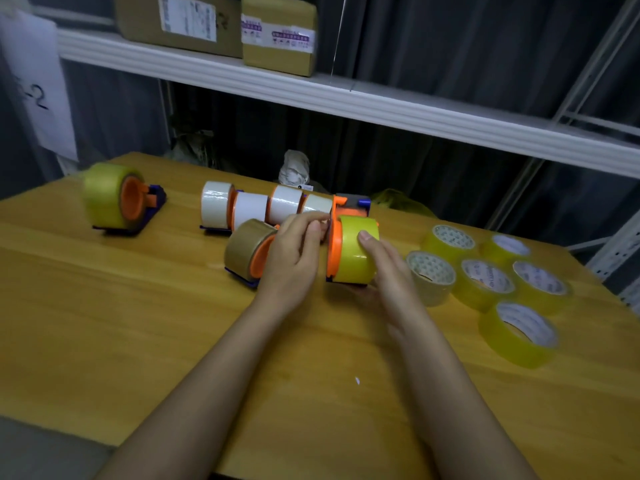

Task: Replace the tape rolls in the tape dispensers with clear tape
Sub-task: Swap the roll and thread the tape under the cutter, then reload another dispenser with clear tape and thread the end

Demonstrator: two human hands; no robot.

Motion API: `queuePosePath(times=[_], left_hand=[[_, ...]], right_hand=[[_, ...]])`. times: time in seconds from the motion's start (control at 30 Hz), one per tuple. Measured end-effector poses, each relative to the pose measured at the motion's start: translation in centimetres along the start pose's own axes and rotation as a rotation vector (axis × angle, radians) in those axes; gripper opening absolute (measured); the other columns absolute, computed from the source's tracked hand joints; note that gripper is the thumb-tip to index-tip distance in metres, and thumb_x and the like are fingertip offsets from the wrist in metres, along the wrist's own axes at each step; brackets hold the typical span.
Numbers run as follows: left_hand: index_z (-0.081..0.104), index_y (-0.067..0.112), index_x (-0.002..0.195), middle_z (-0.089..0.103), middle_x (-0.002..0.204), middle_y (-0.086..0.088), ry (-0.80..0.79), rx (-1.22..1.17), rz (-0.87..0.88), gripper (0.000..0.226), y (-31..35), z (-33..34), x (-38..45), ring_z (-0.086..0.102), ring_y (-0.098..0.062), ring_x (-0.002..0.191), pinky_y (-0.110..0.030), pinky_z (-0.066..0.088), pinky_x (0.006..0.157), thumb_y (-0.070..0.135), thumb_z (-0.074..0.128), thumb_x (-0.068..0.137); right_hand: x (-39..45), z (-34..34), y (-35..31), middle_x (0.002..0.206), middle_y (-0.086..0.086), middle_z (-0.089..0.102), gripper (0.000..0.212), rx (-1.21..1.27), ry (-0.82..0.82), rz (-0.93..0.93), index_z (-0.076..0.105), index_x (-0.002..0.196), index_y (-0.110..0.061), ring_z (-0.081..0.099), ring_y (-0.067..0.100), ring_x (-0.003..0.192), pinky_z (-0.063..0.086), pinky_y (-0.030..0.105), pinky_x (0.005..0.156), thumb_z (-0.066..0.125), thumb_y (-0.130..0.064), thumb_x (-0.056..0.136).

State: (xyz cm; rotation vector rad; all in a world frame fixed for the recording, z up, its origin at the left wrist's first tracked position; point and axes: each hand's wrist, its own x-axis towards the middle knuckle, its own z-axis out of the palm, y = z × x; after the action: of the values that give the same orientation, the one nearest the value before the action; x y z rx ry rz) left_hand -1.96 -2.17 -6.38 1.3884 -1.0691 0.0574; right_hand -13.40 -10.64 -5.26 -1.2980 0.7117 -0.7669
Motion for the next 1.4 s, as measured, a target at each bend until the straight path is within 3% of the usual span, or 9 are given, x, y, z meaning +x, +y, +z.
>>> queuePosePath(times=[0.13,0.23,0.37,0.53,0.7,0.8,0.97,1.23,1.4], left_hand=[[0.053,0.021,0.122,0.063,0.102,0.003,-0.029,-0.084,-0.096,0.041,1.9,-2.7,0.2,0.059,0.001,0.096,-0.018,0.048,0.079,0.050,0.046,0.094],[0.049,0.019,0.121,0.068,0.097,0.002,0.052,-0.247,-0.139,0.034,3.3,-5.0,0.6,0.065,-0.004,0.088,-0.020,0.052,0.073,0.037,0.055,0.093],[0.053,0.024,0.104,0.068,0.087,0.008,0.149,-0.264,-0.191,0.008,3.7,-7.8,1.7,0.066,0.001,0.078,-0.016,0.050,0.066,0.022,0.052,0.096],[0.055,0.015,0.105,0.063,0.083,0.008,0.320,-0.113,-0.197,0.012,2.4,-13.1,3.9,0.058,0.007,0.065,-0.012,0.045,0.060,0.021,0.047,0.099],[0.052,0.018,0.109,0.056,0.084,0.010,0.394,0.056,-0.267,0.016,0.6,-17.1,6.1,0.052,0.001,0.069,-0.012,0.042,0.057,0.028,0.044,0.100],[0.049,0.019,0.111,0.053,0.086,0.009,0.421,0.139,-0.347,0.018,-1.3,-18.4,7.1,0.050,-0.006,0.075,-0.023,0.042,0.064,0.032,0.041,0.101],[0.049,0.010,0.123,0.054,0.109,-0.003,0.391,0.181,-0.444,0.031,-4.7,-18.5,8.5,0.051,-0.017,0.097,-0.029,0.040,0.080,0.030,0.040,0.102],[0.045,0.003,0.132,0.052,0.130,-0.017,0.275,0.286,-0.575,0.039,-9.3,-16.7,9.1,0.047,-0.032,0.120,-0.034,0.037,0.093,0.027,0.036,0.103],[0.042,-0.005,0.130,0.050,0.131,-0.024,0.221,0.464,-0.617,0.041,-10.6,-16.4,8.8,0.045,-0.038,0.123,-0.038,0.036,0.094,0.025,0.032,0.104]], right_hand=[[-0.7,3.4,-0.9,0.110,0.002,0.067,0.040,0.037,-0.107,-0.049,0.056,0.124,-0.018,0.067,0.012,0.087,0.056,0.031,0.070,0.063,-0.036,0.090],[-1.0,6.8,-1.9,0.112,0.002,0.068,0.048,0.088,-0.156,-0.080,0.052,0.128,-0.018,0.069,0.009,0.087,0.059,0.031,0.077,0.067,-0.036,0.087],[-0.6,11.2,-2.3,0.118,0.004,0.066,0.062,0.079,-0.207,-0.068,0.045,0.129,-0.026,0.066,0.019,0.105,0.052,0.048,0.097,0.074,-0.048,0.078],[-0.1,16.3,-3.1,0.124,0.006,0.062,0.052,0.020,-0.423,-0.047,0.045,0.135,-0.022,0.063,0.025,0.110,0.055,0.040,0.089,0.049,-0.053,0.093],[2.2,18.3,-3.1,0.111,-0.005,0.053,0.030,-0.191,-0.378,-0.153,0.051,0.128,-0.023,0.055,0.016,0.106,0.051,0.039,0.096,0.045,-0.034,0.101],[3.8,18.8,-2.5,0.107,-0.003,0.056,0.022,-0.346,-0.333,-0.245,0.061,0.118,-0.025,0.057,0.021,0.108,0.052,0.044,0.094,0.050,-0.025,0.098],[5.5,19.5,-2.2,0.094,-0.008,0.056,0.017,-0.422,-0.346,-0.267,0.065,0.098,-0.029,0.056,0.019,0.106,0.049,0.044,0.099,0.051,-0.019,0.098],[7.6,18.4,-2.0,0.097,-0.011,0.059,0.020,-0.402,-0.304,-0.253,0.067,0.108,-0.019,0.055,0.006,0.088,0.051,0.036,0.091,0.050,-0.014,0.098],[8.2,16.9,-2.0,0.099,-0.016,0.056,0.021,-0.348,-0.273,-0.238,0.066,0.108,-0.019,0.055,0.005,0.098,0.052,0.027,0.085,0.049,-0.013,0.099]])
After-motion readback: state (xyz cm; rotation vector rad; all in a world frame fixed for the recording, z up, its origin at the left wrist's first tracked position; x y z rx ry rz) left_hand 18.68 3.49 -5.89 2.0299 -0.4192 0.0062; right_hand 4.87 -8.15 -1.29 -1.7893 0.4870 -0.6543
